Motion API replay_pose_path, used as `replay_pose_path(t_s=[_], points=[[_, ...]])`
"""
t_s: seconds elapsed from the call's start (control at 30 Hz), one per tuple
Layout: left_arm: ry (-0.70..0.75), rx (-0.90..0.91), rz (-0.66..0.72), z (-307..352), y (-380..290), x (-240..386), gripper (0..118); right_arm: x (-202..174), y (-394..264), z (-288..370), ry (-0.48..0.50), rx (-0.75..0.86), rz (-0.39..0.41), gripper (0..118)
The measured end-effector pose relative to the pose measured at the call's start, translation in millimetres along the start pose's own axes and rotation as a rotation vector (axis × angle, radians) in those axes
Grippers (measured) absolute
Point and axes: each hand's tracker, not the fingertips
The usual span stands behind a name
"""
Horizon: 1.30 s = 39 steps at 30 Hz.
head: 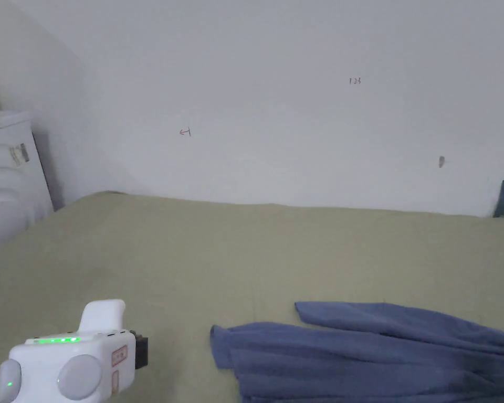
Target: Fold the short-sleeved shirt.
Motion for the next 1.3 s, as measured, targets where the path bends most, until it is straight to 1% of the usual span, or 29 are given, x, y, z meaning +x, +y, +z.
replay_pose_path(t_s=[0.1,0.13,0.2,0.3,0.33,0.37,0.4,0.43,0.47,0.5,0.53,0.57,0.6,0.67,0.77,0.83,0.9,0.93,0.97,1.0,1.03,1.07,1.1,1.13,1.17,1.2,1.23,1.27,1.3], points=[[-0.041,0.001,-0.002,-20,3,4,0,-1,-1,-4,0.002,0.0,0.02,1],[-0.047,-0.051,-0.013,-28,2,10,0,0,-1,-7,0.006,-0.004,0.026,1],[-0.056,-0.068,-0.049,-54,10,21,0,0,0,-7,0.003,-0.01,0.032,1],[-0.085,-0.117,-0.047,-95,22,45,0,5,-1,-11,0.008,-0.011,0.035,1],[-0.096,-0.127,-0.047,-109,26,54,3,6,0,-10,0.009,-0.011,0.038,1],[-0.104,-0.133,-0.054,-121,29,61,31,7,0,-10,0.009,-0.01,0.04,1],[-0.107,-0.148,-0.057,-135,32,72,72,10,0,-13,0.005,-0.009,0.039,1],[-0.088,-0.173,-0.095,-157,39,72,110,14,0,-16,0.002,-0.011,0.04,1],[-0.076,-0.211,-0.12,-172,41,76,118,16,-1,-16,-0.002,-0.014,0.041,1],[-0.058,-0.238,-0.138,-188,41,80,116,19,-1,-18,-0.006,-0.016,0.04,1],[-0.044,-0.186,-0.175,-201,42,81,116,24,-2,-21,-0.008,-0.019,0.04,1],[-0.059,-0.203,-0.126,-207,36,84,117,27,-2,-23,-0.01,-0.024,0.041,1],[-0.053,-0.23,-0.107,-216,34,84,118,30,-2,-23,-0.013,-0.027,0.039,1],[-0.051,-0.284,-0.049,-237,30,83,118,35,-4,-26,-0.022,-0.035,0.046,1],[0.012,-0.305,-0.052,-249,31,84,118,41,-6,-28,-0.028,-0.043,0.055,1],[0.013,-0.328,-0.06,-257,24,91,118,43,-7,-28,-0.029,-0.044,0.061,1],[0.043,-0.284,-0.08,-251,24,95,118,46,-8,-29,-0.032,-0.044,0.065,1],[0.034,-0.293,-0.053,-245,25,95,110,47,-8,-30,-0.035,-0.045,0.064,1],[0.013,-0.296,-0.03,-240,25,97,89,49,-7,-31,-0.038,-0.046,0.061,1],[0.0,-0.297,-0.043,-232,27,97,64,52,-7,-34,-0.048,-0.05,0.06,1],[-0.014,-0.249,-0.071,-225,29,98,22,55,-6,-36,-0.058,-0.052,0.058,1],[-0.014,-0.153,-0.148,-220,35,97,0,59,-5,-38,-0.066,-0.052,0.053,1],[-0.111,-0.19,-0.137,-218,32,97,0,63,-4,-41,-0.079,-0.055,0.044,1],[-0.198,-0.21,-0.084,-217,30,95,0,70,-3,-46,-0.094,-0.062,0.022,1],[-0.219,-0.263,-0.065,-218,28,96,0,76,-3,-50,-0.101,-0.072,-0.007,1],[-0.269,-0.294,-0.042,-216,21,104,0,83,-3,-54,-0.105,-0.085,-0.047,1],[-0.205,-0.272,-0.069,-213,21,102,0,92,-3,-59,-0.095,-0.1,-0.088,1],[-0.196,-0.252,-0.082,-194,19,112,0,104,-5,-66,-0.12,-0.116,-0.12,1],[-0.198,-0.26,-0.076,-190,18,114,0,113,-5,-71,-0.162,-0.129,-0.133,1]])
